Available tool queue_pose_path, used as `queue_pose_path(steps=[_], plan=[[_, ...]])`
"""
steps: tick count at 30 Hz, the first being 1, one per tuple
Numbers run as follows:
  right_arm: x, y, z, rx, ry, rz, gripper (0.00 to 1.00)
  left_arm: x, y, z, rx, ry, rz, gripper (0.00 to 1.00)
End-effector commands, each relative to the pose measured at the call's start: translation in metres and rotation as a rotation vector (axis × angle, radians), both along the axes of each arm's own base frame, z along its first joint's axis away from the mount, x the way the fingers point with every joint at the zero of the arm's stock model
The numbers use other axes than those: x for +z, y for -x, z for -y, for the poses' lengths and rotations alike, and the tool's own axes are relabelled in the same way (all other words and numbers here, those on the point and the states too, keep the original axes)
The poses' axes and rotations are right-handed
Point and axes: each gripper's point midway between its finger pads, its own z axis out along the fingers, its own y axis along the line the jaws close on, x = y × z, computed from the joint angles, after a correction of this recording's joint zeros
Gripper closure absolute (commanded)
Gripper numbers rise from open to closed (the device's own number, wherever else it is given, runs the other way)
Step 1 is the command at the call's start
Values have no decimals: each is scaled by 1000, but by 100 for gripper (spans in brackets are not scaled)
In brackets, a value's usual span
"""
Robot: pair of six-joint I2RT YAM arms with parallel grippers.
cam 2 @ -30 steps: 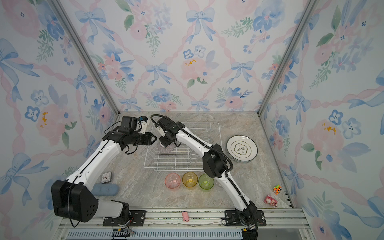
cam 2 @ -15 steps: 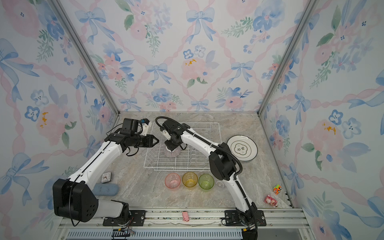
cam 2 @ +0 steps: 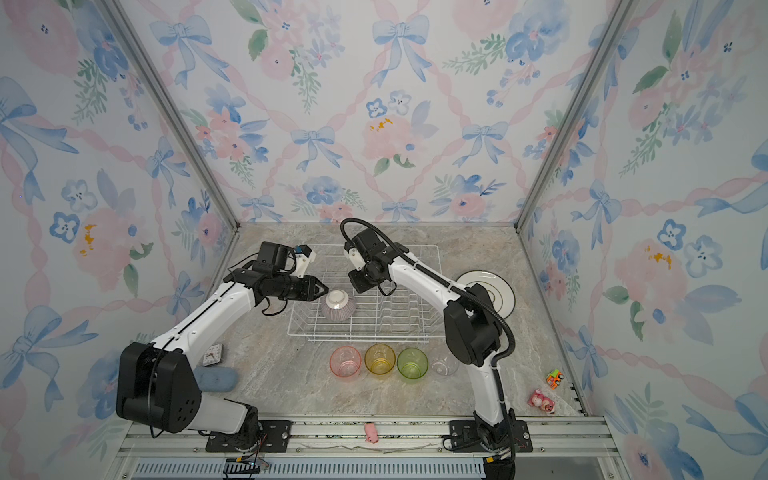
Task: Unload the mixed dishes from the dish rack
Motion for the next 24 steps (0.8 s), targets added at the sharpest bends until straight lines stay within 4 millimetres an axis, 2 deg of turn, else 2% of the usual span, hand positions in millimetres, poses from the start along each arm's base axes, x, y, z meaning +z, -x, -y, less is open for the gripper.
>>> queue_pose_path(steps=[1,5,10,13,17,24], plan=[[6,12,-7,47,-6,0,46,-2,0,3,5,7,-4,66],[7,26,-18,129,81,45,33,25,-3,-6,84,17,93,64],[9,38,-42,204,110,71,28,65,2,-26,207,41,227,63],[4,46,-57,243,132,60,27,84,10,-37,247,57,285,61],[-8,46,-70,252,185,65,23,97,20,-47,266,82,324,60],[-21,32,-72,202,260,97,22,108,28,-54,268,117,353,60]])
